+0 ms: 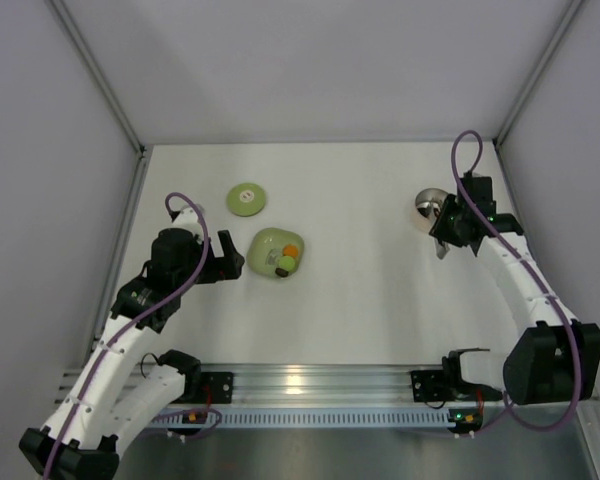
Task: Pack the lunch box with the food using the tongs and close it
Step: Place the fake food in the packing box.
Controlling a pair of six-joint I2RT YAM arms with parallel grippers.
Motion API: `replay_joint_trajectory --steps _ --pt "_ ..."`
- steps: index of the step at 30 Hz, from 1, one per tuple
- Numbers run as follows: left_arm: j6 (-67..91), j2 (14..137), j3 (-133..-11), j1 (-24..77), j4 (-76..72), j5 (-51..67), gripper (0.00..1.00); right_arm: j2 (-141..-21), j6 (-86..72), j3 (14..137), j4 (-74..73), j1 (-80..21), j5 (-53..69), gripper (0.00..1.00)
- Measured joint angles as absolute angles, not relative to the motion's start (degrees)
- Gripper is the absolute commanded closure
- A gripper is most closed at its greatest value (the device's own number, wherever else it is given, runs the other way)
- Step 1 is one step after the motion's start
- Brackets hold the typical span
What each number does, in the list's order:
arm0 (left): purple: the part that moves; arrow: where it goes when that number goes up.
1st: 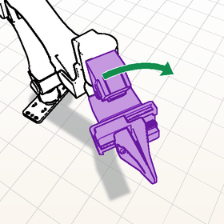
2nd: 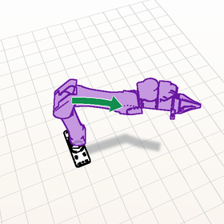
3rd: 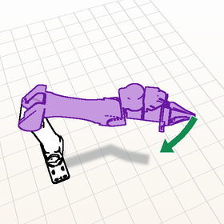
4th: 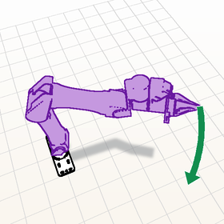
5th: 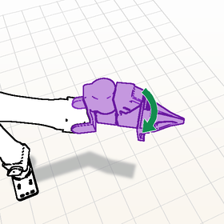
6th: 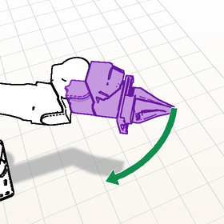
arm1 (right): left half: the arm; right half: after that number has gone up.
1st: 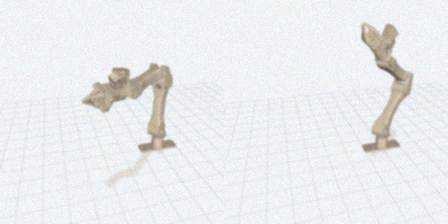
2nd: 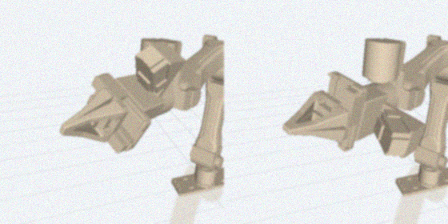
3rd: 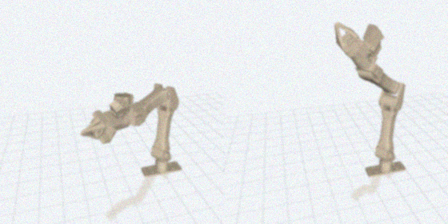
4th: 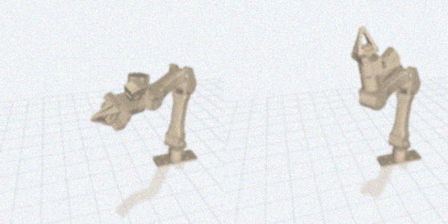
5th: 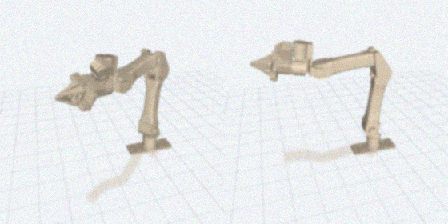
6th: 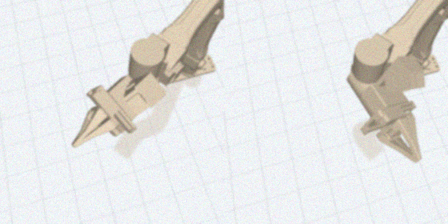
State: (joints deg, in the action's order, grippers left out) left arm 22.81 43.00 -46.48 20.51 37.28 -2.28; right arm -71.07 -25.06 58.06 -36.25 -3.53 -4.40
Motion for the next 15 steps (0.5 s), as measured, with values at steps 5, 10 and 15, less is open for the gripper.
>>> replay_joint_trajectory --steps 5,10,15 --pt "22.81 43.00 -46.48 20.75 37.30 -2.42 0.01 -71.55 -25.12 58.15 -35.97 -3.51 -4.36 0.61" --pt "22.81 43.00 -46.48 20.84 37.30 -2.44 0.01 -71.53 -25.10 58.17 -36.01 -3.51 -4.45 0.57" --pt "22.81 43.00 -46.48 20.84 37.30 -2.42 0.01 -70.96 -25.06 58.17 -36.05 -3.51 -4.43 0.56"
